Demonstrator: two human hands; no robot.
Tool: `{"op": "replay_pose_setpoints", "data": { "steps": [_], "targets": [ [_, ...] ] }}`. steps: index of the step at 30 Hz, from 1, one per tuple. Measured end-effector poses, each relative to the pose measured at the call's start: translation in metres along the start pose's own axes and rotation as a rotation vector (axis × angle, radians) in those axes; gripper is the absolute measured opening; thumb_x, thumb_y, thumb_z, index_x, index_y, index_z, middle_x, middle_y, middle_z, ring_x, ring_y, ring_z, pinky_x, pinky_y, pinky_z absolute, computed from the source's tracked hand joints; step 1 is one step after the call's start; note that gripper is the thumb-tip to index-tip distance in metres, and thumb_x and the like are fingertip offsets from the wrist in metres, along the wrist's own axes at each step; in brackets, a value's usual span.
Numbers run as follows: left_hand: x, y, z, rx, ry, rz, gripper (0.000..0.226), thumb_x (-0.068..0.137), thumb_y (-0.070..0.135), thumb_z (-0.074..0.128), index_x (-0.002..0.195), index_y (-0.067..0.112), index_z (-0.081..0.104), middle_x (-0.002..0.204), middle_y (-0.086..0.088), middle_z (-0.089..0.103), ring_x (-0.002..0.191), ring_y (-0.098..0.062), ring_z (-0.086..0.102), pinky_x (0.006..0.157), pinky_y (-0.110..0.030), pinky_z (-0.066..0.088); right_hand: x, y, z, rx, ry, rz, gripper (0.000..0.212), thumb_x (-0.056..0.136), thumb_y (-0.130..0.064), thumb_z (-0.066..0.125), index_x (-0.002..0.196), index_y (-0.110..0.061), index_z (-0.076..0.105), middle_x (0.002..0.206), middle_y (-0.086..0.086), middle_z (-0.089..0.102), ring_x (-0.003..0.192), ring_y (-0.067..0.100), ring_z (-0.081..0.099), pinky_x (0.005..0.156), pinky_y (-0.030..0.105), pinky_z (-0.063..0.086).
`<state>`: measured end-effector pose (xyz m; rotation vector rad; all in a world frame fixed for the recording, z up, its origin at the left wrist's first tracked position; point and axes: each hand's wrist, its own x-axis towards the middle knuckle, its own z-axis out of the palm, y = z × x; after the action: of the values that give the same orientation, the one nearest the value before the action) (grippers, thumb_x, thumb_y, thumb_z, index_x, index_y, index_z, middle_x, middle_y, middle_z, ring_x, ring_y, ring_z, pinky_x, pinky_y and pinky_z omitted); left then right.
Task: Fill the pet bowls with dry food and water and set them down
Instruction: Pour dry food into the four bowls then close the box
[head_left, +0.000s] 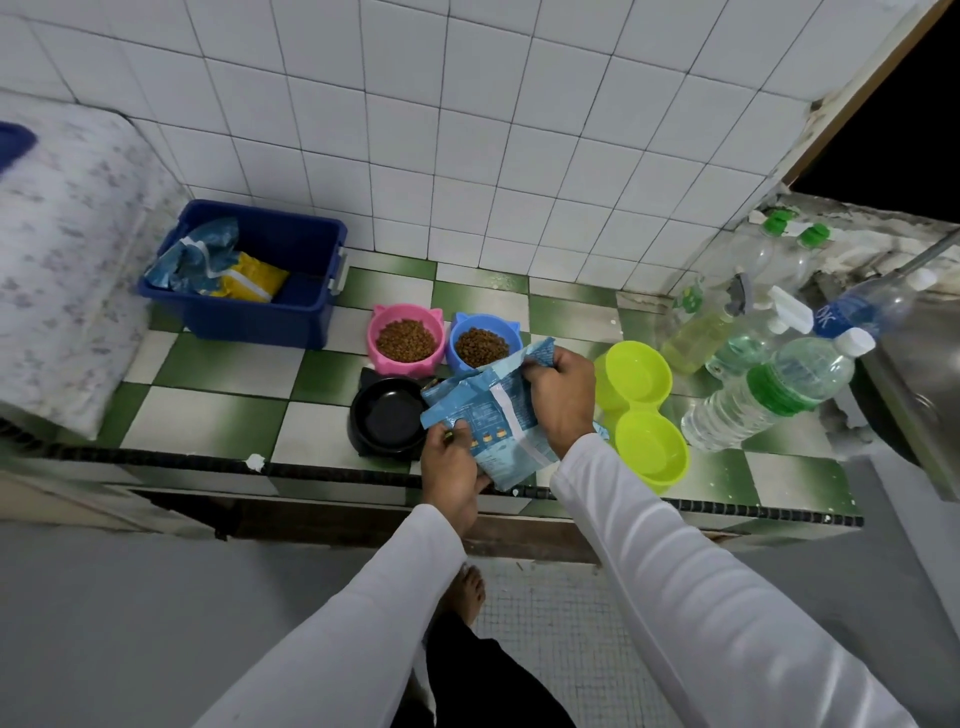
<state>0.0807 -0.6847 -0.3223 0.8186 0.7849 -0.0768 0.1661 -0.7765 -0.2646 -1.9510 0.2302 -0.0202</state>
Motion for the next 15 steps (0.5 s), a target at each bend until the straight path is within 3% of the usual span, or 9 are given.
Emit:
{"op": "replay_pose_setpoints", "data": {
  "steps": [9,15],
  "targets": [
    [0.0,0.015,-0.014,-0.067,0.019,-0.003,0.024,0.111,0.024,0.045,0.133,0.024,0.054,0.118,-0.005,0.071,0.106,-0.026,0.071,0.074,-0.042,0.06,-0.004,-0.018,0.02,-0.116,-0.052,-0.056,0.034,0.082,-0.014,0.069,0.053,-0.02,0.052,0.054,-0.009,0.052,0.054,0.011,0.043,0.056,0.027,0.036],
    [0.006,0.017,-0.021,-0.082,0.021,-0.034,0.027,0.112,0.026,0.042,0.136,0.023,0.052,0.125,-0.008,0.069,0.111,-0.029,0.069,0.067,-0.04,0.059,-0.009,-0.033,0.033,-0.255,-0.11,-0.138,0.02,0.088,-0.015,0.065,0.07,-0.007,0.064,0.067,0.005,0.064,0.063,0.017,0.05,0.056,0.025,0.039]
  ]
}}
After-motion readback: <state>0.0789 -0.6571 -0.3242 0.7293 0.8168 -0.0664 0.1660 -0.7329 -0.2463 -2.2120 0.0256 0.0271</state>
